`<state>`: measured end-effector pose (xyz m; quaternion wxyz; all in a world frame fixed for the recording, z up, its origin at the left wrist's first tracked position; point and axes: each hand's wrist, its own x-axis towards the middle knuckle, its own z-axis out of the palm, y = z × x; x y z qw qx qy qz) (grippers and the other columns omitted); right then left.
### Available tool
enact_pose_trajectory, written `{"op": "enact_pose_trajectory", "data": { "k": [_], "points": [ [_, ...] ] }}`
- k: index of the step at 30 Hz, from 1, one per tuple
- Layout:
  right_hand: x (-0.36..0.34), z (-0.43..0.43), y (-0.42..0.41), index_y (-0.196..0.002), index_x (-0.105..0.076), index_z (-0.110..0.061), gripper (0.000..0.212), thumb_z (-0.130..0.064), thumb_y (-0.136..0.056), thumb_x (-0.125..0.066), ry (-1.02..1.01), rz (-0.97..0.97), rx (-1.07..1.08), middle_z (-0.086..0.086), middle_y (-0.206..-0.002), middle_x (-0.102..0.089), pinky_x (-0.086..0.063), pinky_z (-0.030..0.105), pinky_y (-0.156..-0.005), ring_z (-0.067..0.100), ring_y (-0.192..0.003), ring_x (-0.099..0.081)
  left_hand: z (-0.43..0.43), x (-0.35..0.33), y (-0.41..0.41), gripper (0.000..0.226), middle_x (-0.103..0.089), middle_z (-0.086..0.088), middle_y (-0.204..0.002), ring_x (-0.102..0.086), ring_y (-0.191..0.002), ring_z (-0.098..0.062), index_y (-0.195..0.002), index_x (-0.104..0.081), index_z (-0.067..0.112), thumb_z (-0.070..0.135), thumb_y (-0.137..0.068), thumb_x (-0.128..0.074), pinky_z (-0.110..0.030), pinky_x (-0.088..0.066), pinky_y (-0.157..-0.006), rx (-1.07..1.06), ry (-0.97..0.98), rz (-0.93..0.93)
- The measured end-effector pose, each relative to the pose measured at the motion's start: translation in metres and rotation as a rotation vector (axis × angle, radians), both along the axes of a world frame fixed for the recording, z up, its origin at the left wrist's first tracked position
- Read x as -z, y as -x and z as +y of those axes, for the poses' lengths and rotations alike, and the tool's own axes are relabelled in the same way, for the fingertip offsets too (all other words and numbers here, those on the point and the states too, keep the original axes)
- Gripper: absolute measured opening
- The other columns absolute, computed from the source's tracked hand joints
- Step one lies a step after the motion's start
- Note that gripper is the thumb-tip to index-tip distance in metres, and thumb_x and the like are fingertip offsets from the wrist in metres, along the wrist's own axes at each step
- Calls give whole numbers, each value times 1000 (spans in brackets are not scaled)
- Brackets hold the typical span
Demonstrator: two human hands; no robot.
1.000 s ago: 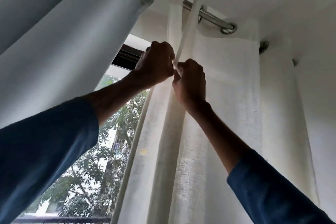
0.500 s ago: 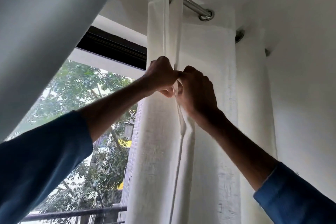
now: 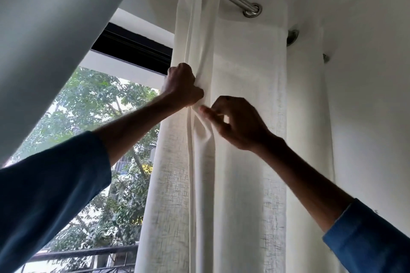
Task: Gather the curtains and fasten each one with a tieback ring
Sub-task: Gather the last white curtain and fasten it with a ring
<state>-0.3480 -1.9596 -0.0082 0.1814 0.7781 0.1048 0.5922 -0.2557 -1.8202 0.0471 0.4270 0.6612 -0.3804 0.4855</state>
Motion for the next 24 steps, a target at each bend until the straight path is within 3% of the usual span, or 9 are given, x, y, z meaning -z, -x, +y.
{"op": "enact_pose_trajectory", "data": {
  "k": [4, 6, 8, 9, 11, 13, 16, 21, 24],
  "points": [
    [-10, -49, 15, -92, -71, -19, 31, -48, -95, -62, -183, -419, 40, -1, -102, -64, -55, 37, -73, 17, -94, -63, 4, 8, -21, 28, -47, -11, -74, -48, -84, -28, -60, -42, 8, 1, -72, -66, -28, -35, -58, -45, 12, -24],
    [-18, -75, 21, -118, -63, -13, 59, -63, -86, -65, -378, -526, 175, 8, -125, -56, -53, 43, -89, 26, -120, -51, 7, 9, -30, 31, -43, -7, -66, -50, -75, -29, -57, -39, 10, 0, -71, -65, -25, -28, -49, -55, 30, -49],
    [-25, -94, 25, -130, -52, -7, 95, -82, -73, -63, -629, -453, 199, 15, -135, -51, -46, 45, -101, 33, -128, -45, 8, 10, -33, 30, -44, -7, -63, -52, -67, -30, -57, -40, 11, 0, -72, -64, -23, -27, -46, -51, 41, -68],
    [-29, -100, 25, -121, -54, -9, 97, -90, -67, -60, -732, -388, 177, 13, -125, -56, -45, 44, -98, 32, -121, -49, 8, 10, -34, 30, -45, -7, -62, -53, -64, -31, -57, -40, 11, 1, -73, -63, -22, -28, -46, -50, 39, -77],
    [-31, -101, 24, -83, -50, -25, 70, -92, -66, -57, -825, -278, 136, -1, -86, -55, -43, 37, -84, 24, -95, -53, 6, 10, -34, 29, -48, -10, -63, -56, -63, -35, -58, -40, 11, 2, -74, -63, -26, -35, -48, -51, 34, -88],
    [-31, -95, 16, -78, -59, -19, 51, -70, -85, -61, -765, -297, 143, 5, -82, -63, -43, 36, -78, 30, -91, -62, 3, 11, -34, 31, -50, -14, -69, -62, -68, -41, -58, -38, 12, 2, -75, -62, -32, -39, -51, -37, 42, -93],
    [-34, -80, 3, -94, -69, -5, 37, -40, -98, -57, -603, -394, 215, 20, -98, -71, -46, 38, -79, 44, -99, -64, 1, 14, -36, 32, -43, -11, -65, -60, -68, -41, -57, -34, 11, 0, -74, -59, -28, -33, -48, -39, 77, -80],
    [-35, -22, -18, -104, -67, -13, 34, -35, -106, -41, -310, -368, 399, 14, -104, -70, -44, 40, -80, 38, -99, -64, 5, 13, -37, 31, -39, -7, -59, -48, -61, -30, -56, -34, 9, -3, -72, -57, -25, -28, -49, -33, 88, -49],
    [-28, 28, -40, -93, -74, -14, 28, -28, -103, -51, -167, -411, 279, 14, -84, -74, -43, 34, -62, 38, -81, -70, 12, 8, -35, 32, -43, -14, -66, -48, -68, -33, -56, -35, 10, 2, -72, -60, -32, -32, -55, -49, 66, -20]
  ]
}}
